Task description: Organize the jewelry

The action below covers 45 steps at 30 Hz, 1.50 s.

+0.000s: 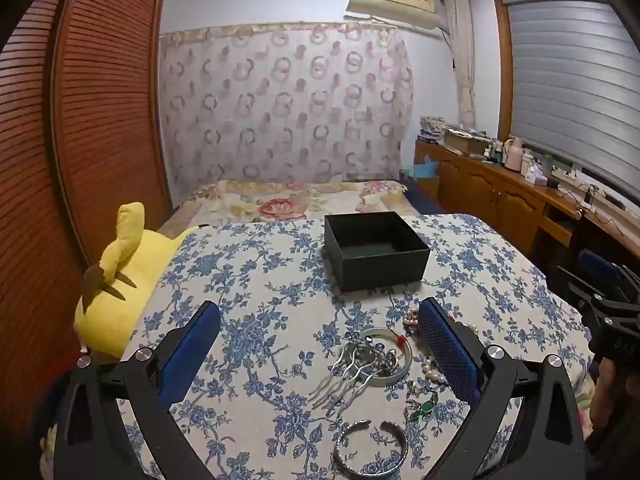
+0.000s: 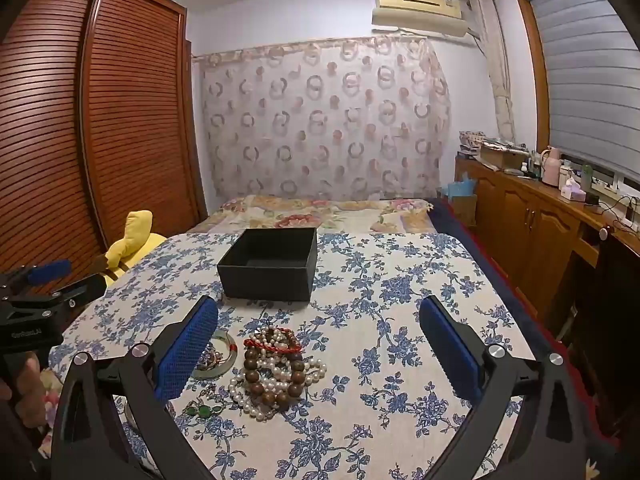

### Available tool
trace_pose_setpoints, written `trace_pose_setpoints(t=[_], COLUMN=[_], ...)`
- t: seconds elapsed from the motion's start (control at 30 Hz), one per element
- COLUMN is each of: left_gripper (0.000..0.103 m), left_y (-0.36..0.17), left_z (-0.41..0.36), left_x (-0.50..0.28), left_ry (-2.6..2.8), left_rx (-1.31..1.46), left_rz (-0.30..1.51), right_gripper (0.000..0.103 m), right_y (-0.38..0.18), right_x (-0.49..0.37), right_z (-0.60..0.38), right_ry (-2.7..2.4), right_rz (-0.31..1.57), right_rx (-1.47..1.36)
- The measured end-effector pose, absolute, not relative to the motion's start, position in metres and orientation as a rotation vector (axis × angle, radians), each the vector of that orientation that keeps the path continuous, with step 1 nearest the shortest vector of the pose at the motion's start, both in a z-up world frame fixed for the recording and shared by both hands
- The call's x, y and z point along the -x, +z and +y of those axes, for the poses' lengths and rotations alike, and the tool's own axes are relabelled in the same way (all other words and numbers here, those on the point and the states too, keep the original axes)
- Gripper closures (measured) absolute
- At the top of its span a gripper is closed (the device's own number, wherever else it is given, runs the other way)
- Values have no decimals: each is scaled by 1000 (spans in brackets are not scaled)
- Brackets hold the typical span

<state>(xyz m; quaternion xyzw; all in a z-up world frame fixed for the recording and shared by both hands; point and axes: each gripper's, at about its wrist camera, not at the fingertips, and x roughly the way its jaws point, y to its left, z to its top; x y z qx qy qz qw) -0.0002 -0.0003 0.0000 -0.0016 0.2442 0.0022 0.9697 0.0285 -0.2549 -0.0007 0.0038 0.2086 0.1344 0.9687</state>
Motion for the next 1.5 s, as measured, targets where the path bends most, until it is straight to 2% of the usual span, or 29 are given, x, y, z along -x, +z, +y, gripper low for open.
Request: trace_pose_setpoints(t=[1.5], left_gripper=[7], left_y=[8], left_z=[-6], left_x=[7], left_ry=[-3], left_rx=[0], left_rz=[468], right_gripper=[2], right_y=[2], right_x=[-27], right_z=[-255], right_ry=[274], right_rz=[423], right_rx=[-13])
